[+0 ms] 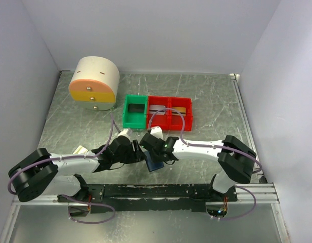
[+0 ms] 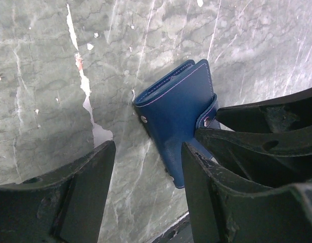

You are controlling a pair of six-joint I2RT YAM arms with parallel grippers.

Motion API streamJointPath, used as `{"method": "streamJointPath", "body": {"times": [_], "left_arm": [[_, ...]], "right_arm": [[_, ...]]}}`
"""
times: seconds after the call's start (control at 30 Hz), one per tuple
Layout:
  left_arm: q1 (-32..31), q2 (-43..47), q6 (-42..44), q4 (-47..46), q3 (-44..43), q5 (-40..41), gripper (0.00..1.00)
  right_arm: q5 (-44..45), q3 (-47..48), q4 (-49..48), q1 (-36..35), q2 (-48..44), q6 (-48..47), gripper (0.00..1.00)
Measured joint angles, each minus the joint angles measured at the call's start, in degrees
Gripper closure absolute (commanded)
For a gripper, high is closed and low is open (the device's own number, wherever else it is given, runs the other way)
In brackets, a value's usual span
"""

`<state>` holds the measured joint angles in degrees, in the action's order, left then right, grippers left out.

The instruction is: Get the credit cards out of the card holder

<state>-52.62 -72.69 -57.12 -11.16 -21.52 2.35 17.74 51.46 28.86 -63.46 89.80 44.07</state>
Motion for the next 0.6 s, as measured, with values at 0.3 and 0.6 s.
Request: {"method": "streamJointPath", "body": {"times": [0.3, 0.6], "left_arm": [[0.0, -1.9, 0.1, -0.7, -0.6, -0.7, 0.36], [0.0, -5.0, -0.3, -0.5, -2.9, -0.7, 0.44]], "right_arm": [[0.7, 1.6, 0.8, 0.0, 1.7, -0.6, 0.6], [0.8, 1.8, 1.1, 0.0, -1.1, -0.7, 0.6]]}}
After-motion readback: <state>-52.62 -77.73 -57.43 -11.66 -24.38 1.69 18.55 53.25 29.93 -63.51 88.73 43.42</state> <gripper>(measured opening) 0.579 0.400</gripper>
